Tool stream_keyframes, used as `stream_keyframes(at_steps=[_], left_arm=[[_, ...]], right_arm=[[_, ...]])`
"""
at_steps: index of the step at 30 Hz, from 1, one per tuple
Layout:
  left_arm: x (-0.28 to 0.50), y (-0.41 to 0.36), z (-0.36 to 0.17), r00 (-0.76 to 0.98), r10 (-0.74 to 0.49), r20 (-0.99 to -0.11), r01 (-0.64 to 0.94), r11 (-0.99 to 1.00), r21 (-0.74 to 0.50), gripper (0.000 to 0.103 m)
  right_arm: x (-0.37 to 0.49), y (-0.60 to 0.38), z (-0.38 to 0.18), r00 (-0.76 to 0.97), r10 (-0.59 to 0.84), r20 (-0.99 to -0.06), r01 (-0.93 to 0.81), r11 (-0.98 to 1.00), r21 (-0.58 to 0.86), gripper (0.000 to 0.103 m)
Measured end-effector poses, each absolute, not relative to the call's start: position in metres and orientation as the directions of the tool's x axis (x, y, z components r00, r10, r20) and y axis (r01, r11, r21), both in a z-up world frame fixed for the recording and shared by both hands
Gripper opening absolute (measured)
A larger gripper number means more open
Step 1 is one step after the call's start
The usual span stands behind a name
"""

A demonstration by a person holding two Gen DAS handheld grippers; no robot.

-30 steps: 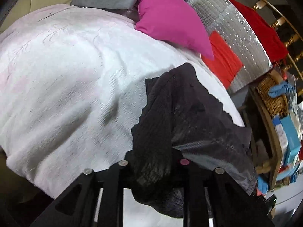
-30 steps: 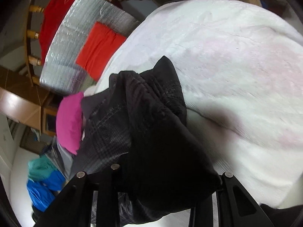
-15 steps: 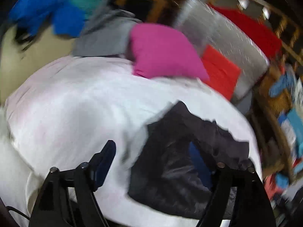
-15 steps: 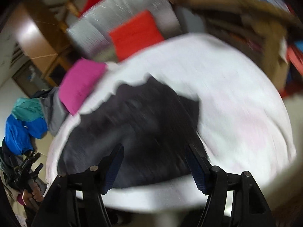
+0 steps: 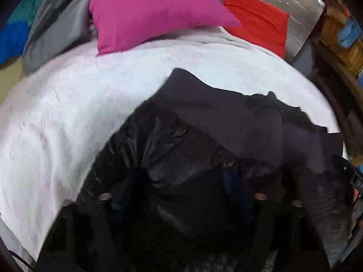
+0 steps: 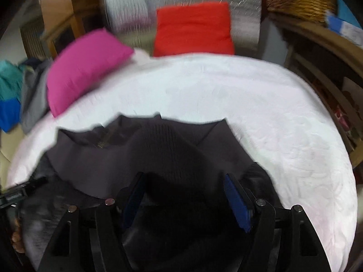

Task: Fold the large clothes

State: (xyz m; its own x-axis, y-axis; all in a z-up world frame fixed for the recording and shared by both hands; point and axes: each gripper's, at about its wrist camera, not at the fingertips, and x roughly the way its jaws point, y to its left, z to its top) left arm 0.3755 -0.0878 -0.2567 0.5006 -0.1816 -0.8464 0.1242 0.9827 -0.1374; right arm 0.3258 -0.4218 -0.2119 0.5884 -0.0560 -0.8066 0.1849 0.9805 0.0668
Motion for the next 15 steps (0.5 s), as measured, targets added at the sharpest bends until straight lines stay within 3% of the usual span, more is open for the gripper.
stream_keyframes(at_steps=[1,2,3,4,7,10,15], left_arm=[[0.379,-0.091,-0.257,0.506,-0.161,-0.847,0.127,0.986,-0.111,0.050],[0.382,-0.092,-0.255,0.513,-0.153,-0.844,0.129,0.986,-0.100,0.036],[0.385,-0.090,-0.254,0.522,-0.149,-0.840,0.123,0.988,-0.098,0.028],[0.387,-0.086,-0.252,0.525,-0.146,-0.839,0.116,0.988,-0.099,0.016],[0.397,-0.078,-0.243,0.543,-0.200,-0.816,0.091,0.980,-0.179,0.005],[0.405,-0.083,-0.232,0.598,-0.181,-0.781,0.086,0.983,-0.162,0.004],[0.419,-0.075,-0.235,0.616,-0.105,-0.781,0.003,0.991,-0.130,0.004]], right_arm=[[0.330,-0.422,-0.220,0.572,-0.043,-0.819,0.180,0.981,0.074,0.051],[0.333,-0.422,-0.223,0.564,-0.042,-0.825,0.185,0.980,0.077,0.030],[0.334,-0.421,-0.222,0.570,-0.075,-0.818,0.206,0.977,0.054,0.020],[0.335,-0.420,-0.216,0.590,-0.099,-0.801,0.218,0.975,0.040,0.016],[0.337,-0.424,-0.197,0.660,-0.134,-0.739,0.273,0.960,0.069,0.011],[0.342,-0.437,-0.187,0.711,-0.132,-0.691,0.315,0.938,0.145,0.010],[0.360,-0.464,-0.214,0.680,-0.112,-0.724,0.388,0.893,0.226,0.008]])
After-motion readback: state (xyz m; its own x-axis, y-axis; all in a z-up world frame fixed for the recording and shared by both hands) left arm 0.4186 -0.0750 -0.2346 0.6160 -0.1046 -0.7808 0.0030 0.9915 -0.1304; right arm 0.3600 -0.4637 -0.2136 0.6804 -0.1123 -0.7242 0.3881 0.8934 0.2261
